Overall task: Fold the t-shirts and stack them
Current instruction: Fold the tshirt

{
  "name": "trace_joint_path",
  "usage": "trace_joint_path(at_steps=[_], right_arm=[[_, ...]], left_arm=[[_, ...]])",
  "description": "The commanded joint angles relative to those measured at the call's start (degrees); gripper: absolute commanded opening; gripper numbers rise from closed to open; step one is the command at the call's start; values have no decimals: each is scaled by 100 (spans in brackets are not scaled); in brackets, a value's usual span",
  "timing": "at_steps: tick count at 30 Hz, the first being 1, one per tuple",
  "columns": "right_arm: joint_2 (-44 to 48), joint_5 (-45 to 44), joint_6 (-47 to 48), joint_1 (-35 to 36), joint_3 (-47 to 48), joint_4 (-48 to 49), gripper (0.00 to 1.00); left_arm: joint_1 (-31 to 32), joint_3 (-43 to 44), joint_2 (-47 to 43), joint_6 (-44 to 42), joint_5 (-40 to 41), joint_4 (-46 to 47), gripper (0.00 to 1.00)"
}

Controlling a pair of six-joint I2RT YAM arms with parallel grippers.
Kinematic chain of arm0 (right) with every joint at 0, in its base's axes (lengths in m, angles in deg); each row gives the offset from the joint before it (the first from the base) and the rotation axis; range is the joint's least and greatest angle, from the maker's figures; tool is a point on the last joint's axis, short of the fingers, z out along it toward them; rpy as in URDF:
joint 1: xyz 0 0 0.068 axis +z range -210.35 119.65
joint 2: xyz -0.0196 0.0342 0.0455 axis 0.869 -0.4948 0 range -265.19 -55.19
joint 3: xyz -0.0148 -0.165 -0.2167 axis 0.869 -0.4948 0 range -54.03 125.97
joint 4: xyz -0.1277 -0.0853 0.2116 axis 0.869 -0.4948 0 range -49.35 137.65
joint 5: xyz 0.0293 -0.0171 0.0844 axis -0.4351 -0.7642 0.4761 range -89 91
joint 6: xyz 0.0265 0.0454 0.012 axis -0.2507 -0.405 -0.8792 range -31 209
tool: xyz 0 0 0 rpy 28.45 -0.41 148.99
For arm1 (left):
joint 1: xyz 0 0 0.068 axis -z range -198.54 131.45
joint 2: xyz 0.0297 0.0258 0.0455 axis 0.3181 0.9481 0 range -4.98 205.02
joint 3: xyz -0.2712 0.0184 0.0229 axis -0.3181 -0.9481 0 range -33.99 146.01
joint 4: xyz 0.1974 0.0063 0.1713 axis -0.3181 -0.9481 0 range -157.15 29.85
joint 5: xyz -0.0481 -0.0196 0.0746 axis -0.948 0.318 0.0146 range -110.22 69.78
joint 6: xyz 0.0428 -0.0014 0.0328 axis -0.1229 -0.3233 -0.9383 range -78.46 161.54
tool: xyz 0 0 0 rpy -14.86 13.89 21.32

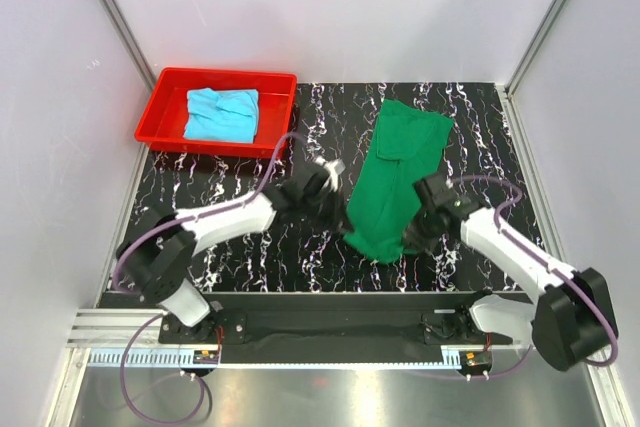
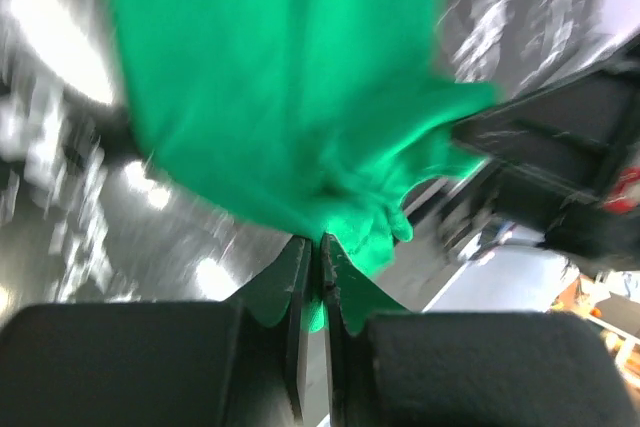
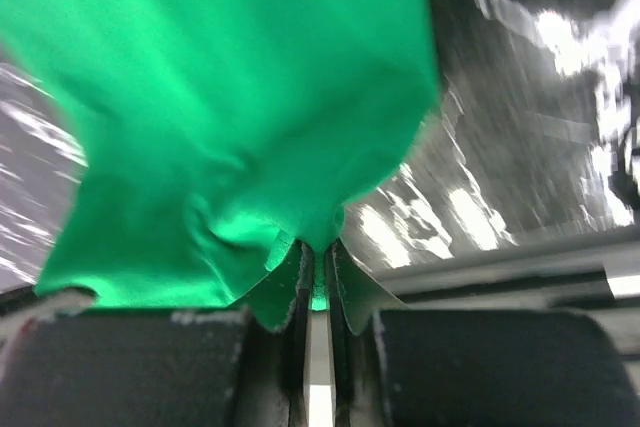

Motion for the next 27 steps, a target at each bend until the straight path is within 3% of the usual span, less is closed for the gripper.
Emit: trace_joint_path(at_steps=[1, 7, 14, 27], right_arm=[[-478, -365, 857, -630, 735, 7, 0], [-1383, -68, 1841, -1676, 1632, 244, 0], [-2526, 224, 2457, -2196, 2422, 605, 0], [-3414, 681, 2853, -2662, 2880, 1141, 0]], left_arm=[[-202, 1116, 660, -543, 32, -585, 11], [-633, 2838, 1881, -974, -161, -1210, 10], [-984, 4491, 3184, -1211, -538, -1317, 7], [-1248, 5398, 3985, -1036, -820, -788, 7]])
